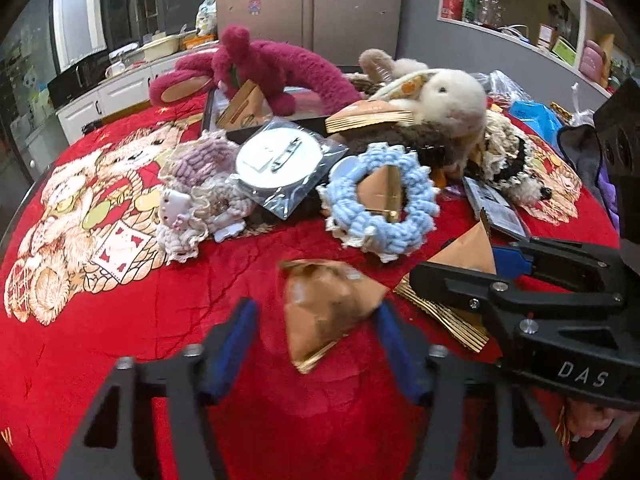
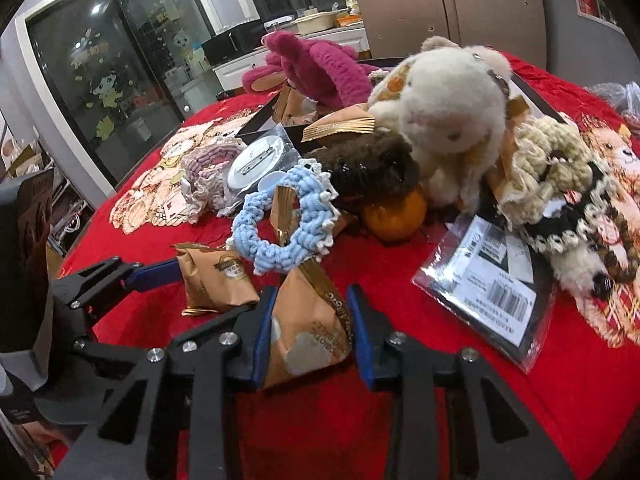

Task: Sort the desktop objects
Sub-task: 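Grasp a brown wrapped candy with the left gripper while the right grasps a brown candy bag, then lift both held candies up from the pile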

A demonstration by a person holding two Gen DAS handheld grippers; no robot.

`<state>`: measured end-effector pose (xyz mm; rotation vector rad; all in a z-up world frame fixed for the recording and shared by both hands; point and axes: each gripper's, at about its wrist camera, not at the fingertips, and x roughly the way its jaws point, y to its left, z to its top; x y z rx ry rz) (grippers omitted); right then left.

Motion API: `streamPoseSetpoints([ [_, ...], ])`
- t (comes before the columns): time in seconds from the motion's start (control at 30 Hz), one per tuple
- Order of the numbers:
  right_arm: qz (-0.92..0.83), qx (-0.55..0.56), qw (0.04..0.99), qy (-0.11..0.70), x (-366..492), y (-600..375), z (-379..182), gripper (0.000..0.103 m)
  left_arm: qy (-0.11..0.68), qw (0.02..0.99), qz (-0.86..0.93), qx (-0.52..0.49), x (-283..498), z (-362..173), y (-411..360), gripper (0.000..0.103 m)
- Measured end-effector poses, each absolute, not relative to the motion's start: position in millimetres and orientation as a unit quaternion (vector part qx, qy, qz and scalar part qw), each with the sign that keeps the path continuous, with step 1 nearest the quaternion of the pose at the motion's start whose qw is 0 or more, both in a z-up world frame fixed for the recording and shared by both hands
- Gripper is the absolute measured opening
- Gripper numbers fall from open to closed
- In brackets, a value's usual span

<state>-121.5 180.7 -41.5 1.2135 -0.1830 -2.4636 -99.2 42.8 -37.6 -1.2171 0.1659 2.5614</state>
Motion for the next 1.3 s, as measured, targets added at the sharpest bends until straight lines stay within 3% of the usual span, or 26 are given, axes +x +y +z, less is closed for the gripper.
streamPoseSetpoints([
  [0.1, -0.884, 0.424, 0.189, -0.058, -114, 182, -38, 0.035, 0.058, 0.152, 0.893, -0.42, -97, -37, 43, 0.037],
  [0.23, -0.895, 0.4, 0.19, -0.045, -103, 182, -29, 0.035, 0.039, 0.155, 0.894, -0.418, -98, -36, 36, 0.034],
  [0.8, -0.898, 0.392, 0.196, -0.043, -94, 186, -27, 0.035, 0.103, 0.13, 0.93, -0.326, -66, -14, 51, 0.033],
  [1.3, -0.91, 0.368, 0.188, -0.014, -85, 180, -19, 0.035, 0.058, 0.147, 0.931, -0.329, -69, -13, 37, 0.033],
])
